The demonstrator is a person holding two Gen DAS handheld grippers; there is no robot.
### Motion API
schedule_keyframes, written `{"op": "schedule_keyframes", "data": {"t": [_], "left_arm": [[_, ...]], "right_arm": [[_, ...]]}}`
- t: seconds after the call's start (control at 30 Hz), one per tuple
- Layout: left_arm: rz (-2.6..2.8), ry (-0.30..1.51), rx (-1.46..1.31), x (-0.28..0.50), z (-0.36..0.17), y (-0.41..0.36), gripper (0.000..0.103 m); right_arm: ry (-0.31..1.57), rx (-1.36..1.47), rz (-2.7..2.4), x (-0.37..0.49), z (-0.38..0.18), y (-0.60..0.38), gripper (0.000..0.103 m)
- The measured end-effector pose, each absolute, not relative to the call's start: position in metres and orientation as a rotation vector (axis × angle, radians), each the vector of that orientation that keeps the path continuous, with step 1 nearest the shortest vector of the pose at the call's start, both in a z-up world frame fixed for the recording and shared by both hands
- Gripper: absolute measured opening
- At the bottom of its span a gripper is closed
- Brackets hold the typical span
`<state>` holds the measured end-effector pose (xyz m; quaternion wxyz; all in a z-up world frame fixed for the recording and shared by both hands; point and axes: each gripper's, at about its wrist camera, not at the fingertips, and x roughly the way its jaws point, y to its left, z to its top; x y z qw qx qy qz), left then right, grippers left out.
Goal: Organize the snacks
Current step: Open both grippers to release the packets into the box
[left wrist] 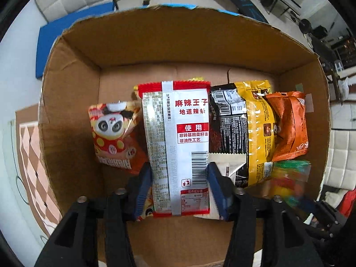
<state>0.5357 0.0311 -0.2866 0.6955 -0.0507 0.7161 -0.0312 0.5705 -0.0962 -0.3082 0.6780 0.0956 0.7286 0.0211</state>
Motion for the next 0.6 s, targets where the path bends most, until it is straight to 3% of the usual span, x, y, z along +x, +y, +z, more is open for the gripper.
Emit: {"op": "schedule_keyframes", "data": {"t": [0.07, 0.1, 0.13, 0.6], "left_arm": [[-0.068, 1.594, -0.117, 0.540, -0.287, 0.036, 0.075], [-0.062, 1.583, -0.102, 0.541, -0.285, 0.036, 0.089], [-0.059, 1.572, -0.099, 0.541, -0.281, 0.037, 0.092], [-0.074, 1.469, -0.107, 0.520, -0.234, 0.038, 0.092]], "right_arm": [[1.650, 0.224, 0.045, 0.574, -0.309, -0.098, 0.084], [1.652, 0.228, 0.051, 0.575, -0.308, -0.097, 0.088], [1.647, 0.232, 0.055, 0.576, -0.306, -0.098, 0.090], [1.578, 0.138, 0.024, 0.570, -0.272, -0.091, 0.095]]}}
